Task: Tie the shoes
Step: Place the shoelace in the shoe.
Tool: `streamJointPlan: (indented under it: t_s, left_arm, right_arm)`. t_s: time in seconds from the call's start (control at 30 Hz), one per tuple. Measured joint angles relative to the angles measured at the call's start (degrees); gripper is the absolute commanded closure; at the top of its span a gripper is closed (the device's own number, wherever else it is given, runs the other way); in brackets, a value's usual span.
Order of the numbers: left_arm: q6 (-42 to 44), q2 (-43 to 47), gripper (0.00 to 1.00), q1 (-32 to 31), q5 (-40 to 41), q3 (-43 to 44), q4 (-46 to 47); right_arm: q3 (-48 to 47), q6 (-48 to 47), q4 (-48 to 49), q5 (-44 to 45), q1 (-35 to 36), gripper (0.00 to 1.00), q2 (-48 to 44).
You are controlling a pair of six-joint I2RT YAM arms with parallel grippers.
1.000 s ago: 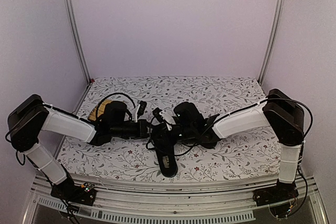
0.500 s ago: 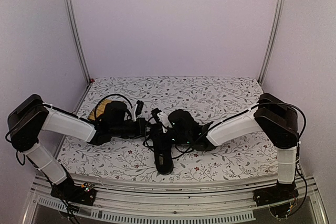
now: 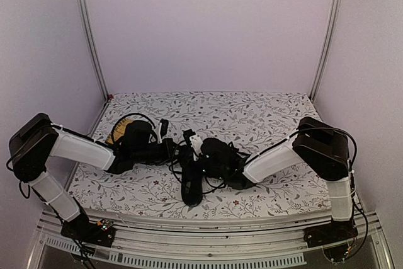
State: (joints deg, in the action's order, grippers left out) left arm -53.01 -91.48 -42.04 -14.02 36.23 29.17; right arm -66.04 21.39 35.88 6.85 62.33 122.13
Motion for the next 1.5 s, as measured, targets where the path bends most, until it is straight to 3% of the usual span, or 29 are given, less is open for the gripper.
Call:
streamJointPlan:
  t_s: [0.47, 0.83, 1.23, 1.5]
  left_arm:
    - [-0.7, 0.9, 1.0, 0.0, 2.0, 0.2, -1.2]
    - [0.7, 1.3, 1.0, -0.4, -3.1, 0.4, -1.6]
    - [2.7, 2.0, 1.0, -0.1, -8.7, 0.4, -1.6]
    - [4.4, 2.0, 1.0, 0.5, -9.6, 0.4, -1.6]
  right_arm:
    - [-3.3, 0.3, 1.6, 0.3, 0.3, 0.94, 3.7]
    - [-0.7, 0.2, -1.3, -9.9, 0.0, 0.62, 0.2]
    - [10.9, 0.0, -8.5, -12.4, -1.4, 0.46, -12.4]
    - [16.7, -2.6, -10.3, -21.1, -2.5, 0.33, -19.5]
